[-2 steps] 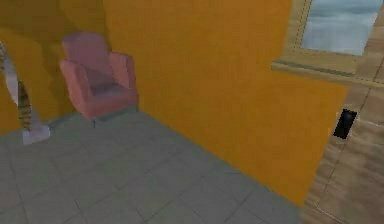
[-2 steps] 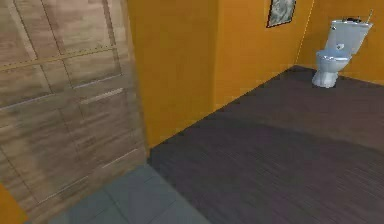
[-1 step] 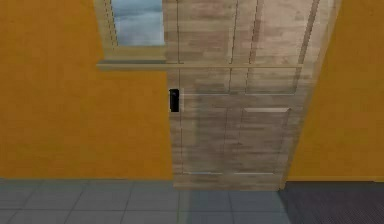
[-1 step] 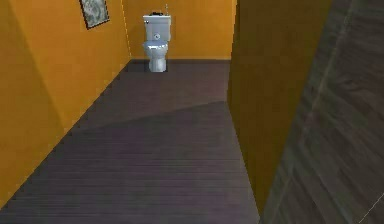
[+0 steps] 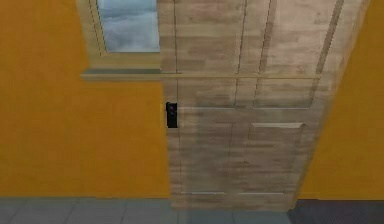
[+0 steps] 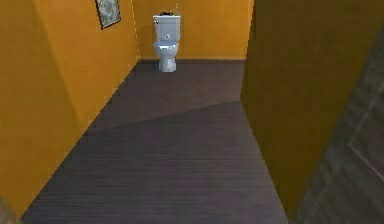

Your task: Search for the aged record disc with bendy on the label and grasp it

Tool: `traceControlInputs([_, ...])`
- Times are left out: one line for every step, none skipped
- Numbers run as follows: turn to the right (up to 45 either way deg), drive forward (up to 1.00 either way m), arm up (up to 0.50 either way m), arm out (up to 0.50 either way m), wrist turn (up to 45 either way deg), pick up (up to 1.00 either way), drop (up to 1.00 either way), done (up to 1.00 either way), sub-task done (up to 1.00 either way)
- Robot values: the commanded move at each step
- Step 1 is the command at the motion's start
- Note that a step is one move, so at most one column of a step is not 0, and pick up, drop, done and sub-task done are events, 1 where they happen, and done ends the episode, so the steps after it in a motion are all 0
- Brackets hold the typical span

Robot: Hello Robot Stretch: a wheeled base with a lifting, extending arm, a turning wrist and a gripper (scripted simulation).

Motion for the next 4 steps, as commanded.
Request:
traceControlInputs([-45.0,0.0,0.0,0.0,0.0,0.0,0.0,0.0,0.0])
traceControlInputs([-30.0,0.0,0.0,0.0,0.0,0.0,0.0,0.0,0.0])
traceControlInputs([0.0,0.45,0.0,0.0,0.0,0.0,0.0,0.0,0.0])
traceControlInputs([-45.0,0.0,0.0,0.0,0.0,0.0,0.0,0.0,0.0])
